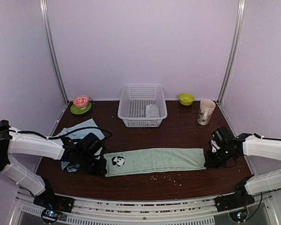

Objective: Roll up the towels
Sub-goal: Smooth out the towel at the center of the board.

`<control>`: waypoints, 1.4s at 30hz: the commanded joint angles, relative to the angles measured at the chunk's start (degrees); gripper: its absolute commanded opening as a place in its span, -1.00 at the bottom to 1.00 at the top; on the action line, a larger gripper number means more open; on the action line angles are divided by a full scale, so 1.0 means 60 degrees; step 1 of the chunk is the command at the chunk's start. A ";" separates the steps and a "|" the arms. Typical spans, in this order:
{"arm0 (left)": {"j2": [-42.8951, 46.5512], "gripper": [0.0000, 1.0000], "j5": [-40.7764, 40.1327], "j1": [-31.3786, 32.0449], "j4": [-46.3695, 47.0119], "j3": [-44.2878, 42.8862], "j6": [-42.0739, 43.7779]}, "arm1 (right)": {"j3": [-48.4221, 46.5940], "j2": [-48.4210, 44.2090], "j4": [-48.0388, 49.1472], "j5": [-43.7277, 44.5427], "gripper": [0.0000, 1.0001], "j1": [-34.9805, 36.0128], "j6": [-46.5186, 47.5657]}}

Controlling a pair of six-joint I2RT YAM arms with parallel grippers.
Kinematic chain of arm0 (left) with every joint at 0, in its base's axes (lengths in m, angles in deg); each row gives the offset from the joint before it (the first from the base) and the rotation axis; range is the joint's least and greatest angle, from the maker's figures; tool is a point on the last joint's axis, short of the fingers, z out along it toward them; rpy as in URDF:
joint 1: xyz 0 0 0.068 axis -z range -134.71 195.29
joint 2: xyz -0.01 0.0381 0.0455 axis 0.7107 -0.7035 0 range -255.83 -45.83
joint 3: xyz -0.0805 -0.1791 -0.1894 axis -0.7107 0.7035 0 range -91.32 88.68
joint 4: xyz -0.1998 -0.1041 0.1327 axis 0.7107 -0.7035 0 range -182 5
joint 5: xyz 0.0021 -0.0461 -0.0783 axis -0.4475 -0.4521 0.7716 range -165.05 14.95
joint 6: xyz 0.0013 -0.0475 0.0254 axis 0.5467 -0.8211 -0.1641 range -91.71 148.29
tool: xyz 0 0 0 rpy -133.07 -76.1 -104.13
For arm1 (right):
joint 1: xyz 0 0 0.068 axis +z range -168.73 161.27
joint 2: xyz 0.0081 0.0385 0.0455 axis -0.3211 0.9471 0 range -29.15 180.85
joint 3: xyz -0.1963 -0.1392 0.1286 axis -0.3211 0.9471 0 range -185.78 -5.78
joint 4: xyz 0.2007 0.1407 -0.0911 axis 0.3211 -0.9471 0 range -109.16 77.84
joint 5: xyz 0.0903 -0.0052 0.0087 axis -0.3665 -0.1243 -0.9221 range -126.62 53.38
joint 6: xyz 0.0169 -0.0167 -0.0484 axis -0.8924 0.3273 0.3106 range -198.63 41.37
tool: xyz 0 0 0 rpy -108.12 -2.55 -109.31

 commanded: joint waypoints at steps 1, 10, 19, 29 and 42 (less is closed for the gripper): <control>0.0334 -0.98 -0.0122 0.0042 -0.0231 -0.0125 0.0048 | 0.0067 -0.0152 0.0035 0.0295 -1.00 -0.0054 0.0084; 0.0825 -1.00 -0.0223 0.0038 -0.0487 -0.0312 0.0118 | 0.0003 -0.0232 -0.0003 0.0323 -1.00 -0.0057 0.0076; 0.1075 -1.00 -0.0576 0.0038 -0.0804 -0.0309 0.0200 | 0.0031 -0.0469 -0.0242 0.0876 -1.00 -0.0050 -0.0063; 0.1140 -1.00 -0.0799 0.0038 -0.0978 -0.0125 0.0123 | 0.0134 -0.0805 -0.0472 0.1026 -1.00 -0.0042 -0.0309; 0.1671 -1.00 -0.0468 0.0078 -0.1198 0.0005 0.0143 | 0.0191 -0.1165 -0.0726 0.0465 -1.00 -0.0028 -0.0359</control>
